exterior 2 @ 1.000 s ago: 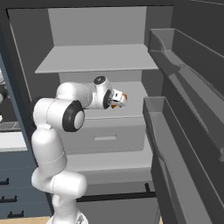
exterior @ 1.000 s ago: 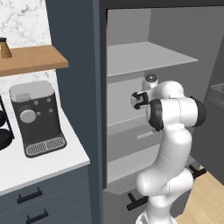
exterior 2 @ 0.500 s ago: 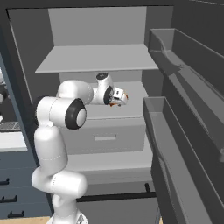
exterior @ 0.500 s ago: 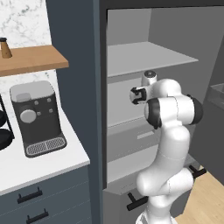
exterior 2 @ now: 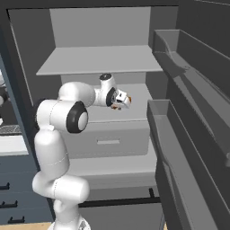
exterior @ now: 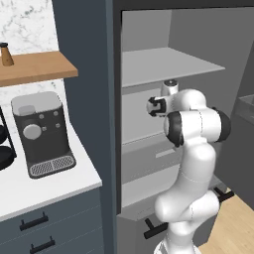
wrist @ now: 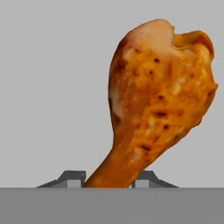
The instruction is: Place one avocado and one chicken drumstick in each tupperware on the nearby counter, to pack two identical lunches.
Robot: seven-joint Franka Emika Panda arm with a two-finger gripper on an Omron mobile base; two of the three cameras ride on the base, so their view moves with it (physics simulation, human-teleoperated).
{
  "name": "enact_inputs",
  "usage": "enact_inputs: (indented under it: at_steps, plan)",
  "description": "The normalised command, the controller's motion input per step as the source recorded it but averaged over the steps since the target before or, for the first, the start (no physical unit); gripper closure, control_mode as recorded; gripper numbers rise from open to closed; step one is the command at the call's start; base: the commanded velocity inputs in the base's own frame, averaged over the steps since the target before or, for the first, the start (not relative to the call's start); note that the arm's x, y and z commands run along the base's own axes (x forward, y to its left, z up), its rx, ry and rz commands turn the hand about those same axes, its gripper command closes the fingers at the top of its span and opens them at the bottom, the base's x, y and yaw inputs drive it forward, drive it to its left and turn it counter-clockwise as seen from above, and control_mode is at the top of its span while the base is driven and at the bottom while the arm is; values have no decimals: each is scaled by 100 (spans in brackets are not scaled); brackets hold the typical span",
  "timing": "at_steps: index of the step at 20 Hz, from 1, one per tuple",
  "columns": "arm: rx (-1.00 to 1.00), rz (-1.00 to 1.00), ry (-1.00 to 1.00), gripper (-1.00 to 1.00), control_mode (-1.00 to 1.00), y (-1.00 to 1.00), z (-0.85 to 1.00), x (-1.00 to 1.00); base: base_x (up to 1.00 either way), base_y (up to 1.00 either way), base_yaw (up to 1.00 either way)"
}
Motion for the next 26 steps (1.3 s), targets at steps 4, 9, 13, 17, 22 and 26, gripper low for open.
enact_inputs:
  at_steps: [4,9,13,17,22,26]
  plan:
    - [0,7,-5,100,-100,-34,-33,-73,0,0,0]
    - [0,13,-12,100,-100,-45,-20,-91,0,0,0]
    - [0,11,-8,100,-100,-23,0,-97,0,0,0]
    - [0,11,-16,100,-100,0,39,-100,0,0,0]
    - [2,12,-9,100,-100,3,88,-95,0,0,0]
    - [0,14,0,100,-100,8,100,-86,0,0,0]
